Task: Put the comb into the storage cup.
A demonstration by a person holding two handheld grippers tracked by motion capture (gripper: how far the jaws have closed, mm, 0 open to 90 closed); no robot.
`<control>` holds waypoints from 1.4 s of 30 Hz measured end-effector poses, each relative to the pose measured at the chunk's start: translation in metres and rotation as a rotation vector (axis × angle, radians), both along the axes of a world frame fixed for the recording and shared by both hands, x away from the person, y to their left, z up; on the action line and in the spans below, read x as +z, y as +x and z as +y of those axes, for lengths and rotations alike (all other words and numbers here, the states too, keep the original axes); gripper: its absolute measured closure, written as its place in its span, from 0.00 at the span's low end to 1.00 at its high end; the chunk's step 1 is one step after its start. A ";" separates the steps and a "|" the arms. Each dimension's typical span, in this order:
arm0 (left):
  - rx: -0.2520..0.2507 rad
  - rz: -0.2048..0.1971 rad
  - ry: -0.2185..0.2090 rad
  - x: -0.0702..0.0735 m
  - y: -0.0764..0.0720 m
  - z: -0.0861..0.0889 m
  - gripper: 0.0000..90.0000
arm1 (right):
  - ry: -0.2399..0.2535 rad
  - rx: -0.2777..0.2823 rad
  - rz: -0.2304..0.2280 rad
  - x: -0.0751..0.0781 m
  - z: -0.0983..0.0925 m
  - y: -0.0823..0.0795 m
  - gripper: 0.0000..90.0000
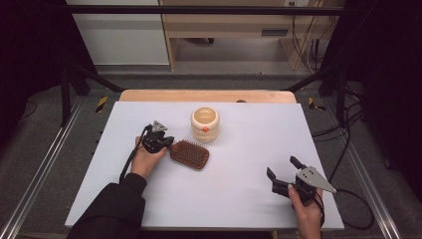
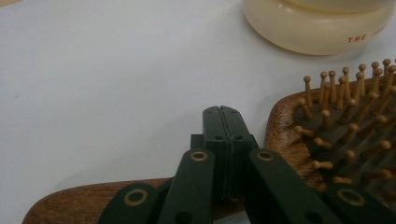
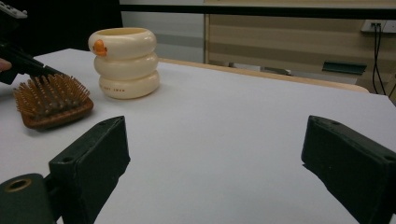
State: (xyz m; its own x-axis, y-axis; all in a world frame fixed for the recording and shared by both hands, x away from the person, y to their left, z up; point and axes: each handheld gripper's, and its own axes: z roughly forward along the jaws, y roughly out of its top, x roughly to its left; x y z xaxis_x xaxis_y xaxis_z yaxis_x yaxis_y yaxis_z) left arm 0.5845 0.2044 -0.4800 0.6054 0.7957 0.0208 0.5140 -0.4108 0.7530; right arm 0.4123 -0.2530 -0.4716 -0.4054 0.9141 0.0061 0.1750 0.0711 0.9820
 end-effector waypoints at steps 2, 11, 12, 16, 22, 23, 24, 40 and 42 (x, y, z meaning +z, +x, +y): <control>-0.003 0.000 0.000 0.000 -0.001 -0.001 1.00 | -0.002 0.000 -0.001 0.000 0.000 0.000 0.08; -0.015 0.000 -0.002 0.001 -0.002 -0.004 1.00 | -0.003 0.003 0.002 0.000 0.001 0.000 0.08; -0.018 -0.001 -0.003 0.000 -0.002 -0.005 1.00 | -0.003 0.003 0.003 0.000 0.001 0.000 0.08; -0.020 0.002 -0.001 0.000 -0.001 -0.006 1.00 | -0.003 0.003 0.003 -0.001 0.001 0.000 0.08; -0.018 0.008 -0.014 -0.001 0.000 -0.007 1.00 | -0.004 0.005 0.004 -0.001 0.001 0.001 0.08; -0.020 0.008 -0.011 -0.001 0.000 -0.008 1.00 | -0.004 0.005 0.004 -0.001 0.001 0.000 0.08; -0.023 0.010 -0.009 -0.001 -0.001 -0.008 1.00 | -0.004 0.005 0.004 -0.001 0.001 0.000 0.08; -0.034 0.001 -0.005 -0.001 -0.002 -0.010 1.00 | -0.004 0.007 0.008 -0.001 0.001 0.001 0.08; -0.041 0.006 -0.011 -0.001 -0.002 -0.011 1.00 | -0.004 0.007 0.009 -0.001 0.001 0.001 0.08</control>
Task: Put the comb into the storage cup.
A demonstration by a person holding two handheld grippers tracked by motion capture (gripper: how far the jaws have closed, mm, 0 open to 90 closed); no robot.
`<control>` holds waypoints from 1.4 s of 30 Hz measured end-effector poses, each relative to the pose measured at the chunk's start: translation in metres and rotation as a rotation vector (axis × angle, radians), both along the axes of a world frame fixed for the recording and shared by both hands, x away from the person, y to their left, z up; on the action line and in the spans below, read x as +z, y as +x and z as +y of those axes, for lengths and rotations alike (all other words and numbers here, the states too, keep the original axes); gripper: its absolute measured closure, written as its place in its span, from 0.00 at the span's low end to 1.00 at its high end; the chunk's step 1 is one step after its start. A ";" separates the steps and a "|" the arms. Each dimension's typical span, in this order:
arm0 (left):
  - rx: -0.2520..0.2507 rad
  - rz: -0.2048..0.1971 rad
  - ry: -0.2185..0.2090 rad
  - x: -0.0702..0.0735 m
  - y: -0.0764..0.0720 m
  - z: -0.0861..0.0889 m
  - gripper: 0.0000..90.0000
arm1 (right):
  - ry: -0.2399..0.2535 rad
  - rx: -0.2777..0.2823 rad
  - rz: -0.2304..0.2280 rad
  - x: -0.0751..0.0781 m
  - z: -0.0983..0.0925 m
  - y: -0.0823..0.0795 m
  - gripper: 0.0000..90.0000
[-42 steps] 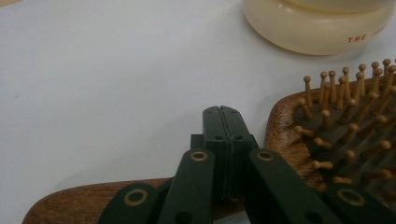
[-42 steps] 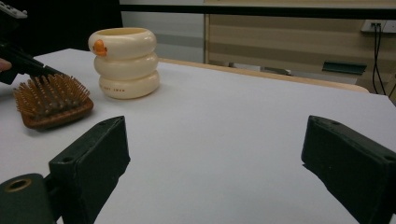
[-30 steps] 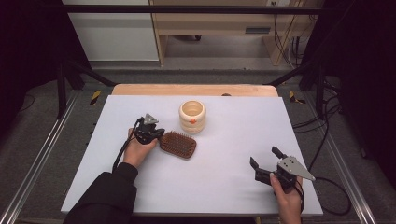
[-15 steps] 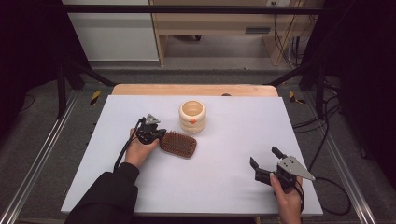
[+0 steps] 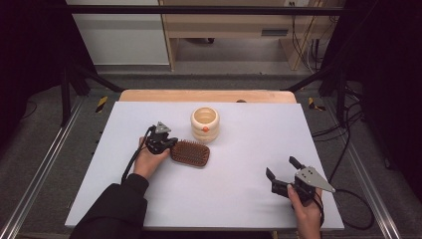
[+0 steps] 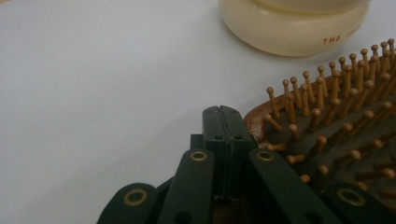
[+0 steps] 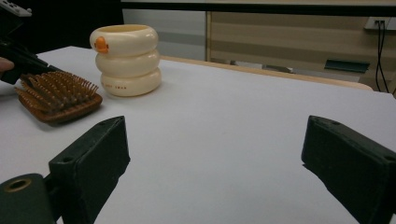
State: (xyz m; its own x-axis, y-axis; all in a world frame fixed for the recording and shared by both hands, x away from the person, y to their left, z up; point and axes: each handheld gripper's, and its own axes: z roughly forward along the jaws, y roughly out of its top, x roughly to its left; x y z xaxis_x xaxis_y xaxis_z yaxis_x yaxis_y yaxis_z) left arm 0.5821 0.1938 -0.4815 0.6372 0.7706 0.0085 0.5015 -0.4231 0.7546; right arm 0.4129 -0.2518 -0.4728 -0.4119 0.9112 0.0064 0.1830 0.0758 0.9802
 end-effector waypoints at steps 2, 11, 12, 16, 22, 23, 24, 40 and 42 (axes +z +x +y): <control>-0.006 -0.001 0.002 0.000 -0.001 -0.002 1.00 | 0.000 0.000 0.001 0.000 0.000 0.000 0.08; -0.037 0.005 -0.011 -0.001 -0.010 -0.011 1.00 | 0.002 0.000 0.002 0.000 0.000 0.000 0.08; -0.045 0.005 -0.008 -0.001 -0.012 -0.012 1.00 | 0.003 0.001 0.002 0.000 0.000 0.000 0.08; -0.059 0.012 0.000 0.000 -0.018 -0.015 1.00 | 0.003 0.004 0.003 0.000 0.001 0.000 0.08; -0.066 0.013 0.006 0.000 -0.028 -0.017 1.00 | 0.005 0.005 -0.001 0.000 0.000 0.000 0.08; -0.065 0.015 0.007 0.001 -0.029 -0.016 1.00 | 0.004 0.006 -0.001 0.000 0.000 0.000 0.08; -0.069 0.016 0.013 0.001 -0.030 -0.016 1.00 | 0.004 0.007 -0.001 0.001 0.001 0.000 0.08; -0.072 0.067 0.055 0.007 -0.052 -0.008 1.00 | 0.022 0.005 0.007 -0.002 -0.001 -0.001 0.08; -0.076 0.069 0.052 0.007 -0.054 -0.007 1.00 | 0.025 0.004 0.006 -0.002 -0.003 0.000 0.08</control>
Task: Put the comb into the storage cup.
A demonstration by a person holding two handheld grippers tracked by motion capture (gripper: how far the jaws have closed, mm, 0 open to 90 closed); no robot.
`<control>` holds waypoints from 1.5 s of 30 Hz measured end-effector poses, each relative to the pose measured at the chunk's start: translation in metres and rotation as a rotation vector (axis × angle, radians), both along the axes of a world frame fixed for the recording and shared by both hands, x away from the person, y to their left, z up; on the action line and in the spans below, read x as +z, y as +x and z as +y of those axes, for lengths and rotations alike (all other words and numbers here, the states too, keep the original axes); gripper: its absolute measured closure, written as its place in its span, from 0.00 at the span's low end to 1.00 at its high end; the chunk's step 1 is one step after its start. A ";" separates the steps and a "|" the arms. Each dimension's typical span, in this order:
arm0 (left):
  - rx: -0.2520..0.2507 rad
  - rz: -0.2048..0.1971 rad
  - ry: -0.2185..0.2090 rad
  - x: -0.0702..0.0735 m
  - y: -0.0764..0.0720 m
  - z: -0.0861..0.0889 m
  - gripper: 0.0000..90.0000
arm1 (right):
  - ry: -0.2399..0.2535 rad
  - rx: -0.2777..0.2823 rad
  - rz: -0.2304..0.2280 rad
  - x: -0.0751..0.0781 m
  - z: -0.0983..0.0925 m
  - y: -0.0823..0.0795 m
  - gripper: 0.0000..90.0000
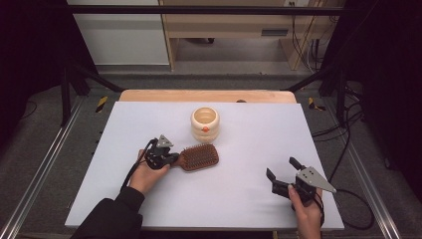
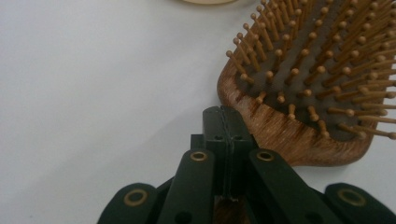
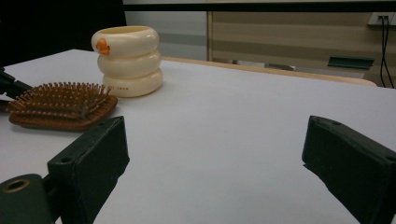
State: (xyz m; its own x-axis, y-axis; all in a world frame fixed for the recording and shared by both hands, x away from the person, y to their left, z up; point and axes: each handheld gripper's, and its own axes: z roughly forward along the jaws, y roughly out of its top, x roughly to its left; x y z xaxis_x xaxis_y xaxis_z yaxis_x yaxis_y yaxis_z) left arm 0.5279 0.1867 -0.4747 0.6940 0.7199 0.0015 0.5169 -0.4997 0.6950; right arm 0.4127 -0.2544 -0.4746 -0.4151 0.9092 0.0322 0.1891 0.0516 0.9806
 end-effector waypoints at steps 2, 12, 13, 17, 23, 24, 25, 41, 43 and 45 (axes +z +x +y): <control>0.000 0.005 -0.005 0.000 -0.002 0.000 1.00 | 0.005 -0.003 -0.001 0.000 -0.001 0.000 0.08; -0.008 0.013 -0.009 0.000 -0.009 0.002 1.00 | 0.005 -0.002 0.004 0.000 0.000 0.001 0.08; -0.008 0.015 -0.011 0.000 -0.009 0.002 1.00 | 0.005 -0.003 0.006 0.000 0.000 0.001 0.08; -0.015 0.014 -0.011 0.000 -0.010 0.003 1.00 | 0.001 -0.004 0.006 -0.001 0.000 0.002 0.08; -0.021 0.014 -0.009 0.000 -0.011 0.005 1.00 | -0.006 -0.004 0.007 0.000 0.001 0.002 0.08; -0.022 0.014 -0.010 0.000 -0.011 0.005 1.00 | -0.008 -0.004 0.006 0.000 0.001 0.002 0.08; -0.022 0.015 -0.011 0.000 -0.011 0.005 1.00 | -0.007 -0.004 0.006 0.000 0.001 0.002 0.08; -0.018 0.016 -0.023 0.000 -0.008 0.004 1.00 | -0.011 -0.002 0.007 0.000 0.002 0.002 0.08; -0.016 0.018 -0.027 0.000 -0.006 0.004 1.00 | -0.011 -0.003 0.008 0.000 0.002 0.002 0.08; -0.013 0.019 -0.032 -0.001 -0.004 0.004 1.00 | -0.012 -0.003 0.009 -0.001 0.002 0.002 0.08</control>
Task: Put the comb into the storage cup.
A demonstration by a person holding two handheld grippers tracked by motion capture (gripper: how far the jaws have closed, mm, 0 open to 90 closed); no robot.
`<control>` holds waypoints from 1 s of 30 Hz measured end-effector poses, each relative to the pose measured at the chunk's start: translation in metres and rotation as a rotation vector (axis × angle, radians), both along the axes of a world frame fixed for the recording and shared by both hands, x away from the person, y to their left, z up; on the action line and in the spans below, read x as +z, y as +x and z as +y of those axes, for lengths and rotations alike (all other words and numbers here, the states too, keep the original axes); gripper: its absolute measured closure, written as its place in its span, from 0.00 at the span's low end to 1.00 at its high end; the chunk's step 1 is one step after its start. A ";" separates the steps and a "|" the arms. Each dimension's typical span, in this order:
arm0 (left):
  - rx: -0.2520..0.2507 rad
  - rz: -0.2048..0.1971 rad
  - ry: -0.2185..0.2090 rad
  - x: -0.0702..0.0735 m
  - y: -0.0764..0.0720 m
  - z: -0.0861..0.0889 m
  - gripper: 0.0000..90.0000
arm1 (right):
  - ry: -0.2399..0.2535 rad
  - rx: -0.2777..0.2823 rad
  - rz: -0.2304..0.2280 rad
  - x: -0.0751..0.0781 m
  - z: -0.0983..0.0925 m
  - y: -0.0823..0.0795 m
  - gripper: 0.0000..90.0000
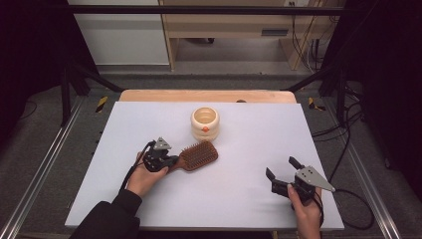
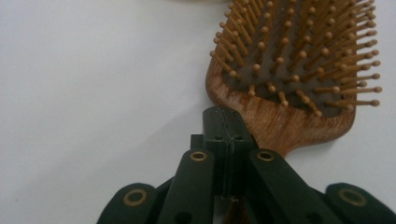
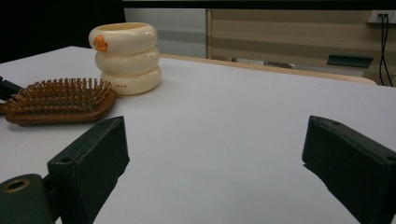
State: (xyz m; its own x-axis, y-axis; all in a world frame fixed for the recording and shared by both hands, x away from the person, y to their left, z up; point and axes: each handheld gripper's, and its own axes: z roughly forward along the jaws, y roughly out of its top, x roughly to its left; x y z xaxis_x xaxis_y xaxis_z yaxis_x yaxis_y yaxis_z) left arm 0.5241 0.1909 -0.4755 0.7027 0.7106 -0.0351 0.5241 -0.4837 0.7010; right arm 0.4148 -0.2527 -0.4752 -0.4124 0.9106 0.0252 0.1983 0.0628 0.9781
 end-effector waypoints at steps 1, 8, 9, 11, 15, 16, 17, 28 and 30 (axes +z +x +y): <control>0.001 0.003 -0.001 0.000 0.001 0.000 1.00 | -0.001 0.001 0.001 0.000 0.000 0.000 0.08; 0.001 0.000 0.012 0.001 0.008 -0.004 1.00 | -0.001 0.001 0.002 0.000 0.000 0.000 0.08; -0.005 -0.002 0.014 0.001 0.008 -0.004 1.00 | -0.001 0.001 0.001 0.000 0.000 0.000 0.08; -0.013 -0.002 0.013 0.001 0.008 -0.005 1.00 | -0.002 0.002 0.001 0.000 0.000 0.000 0.08; -0.033 -0.004 0.017 0.001 0.006 -0.008 1.00 | -0.002 0.002 0.002 0.000 0.000 0.000 0.08; -0.035 -0.004 0.016 0.001 0.005 -0.008 1.00 | -0.002 0.002 0.002 0.000 0.000 0.000 0.08; -0.040 -0.002 0.014 0.001 0.004 -0.009 1.00 | -0.002 0.002 0.001 0.000 0.000 0.000 0.08; -0.078 -0.001 0.011 0.000 -0.003 -0.019 1.00 | 0.001 0.003 0.001 0.000 0.001 0.000 0.08; -0.086 0.002 0.014 0.001 -0.004 -0.020 1.00 | 0.001 0.003 0.001 0.000 0.001 0.000 0.08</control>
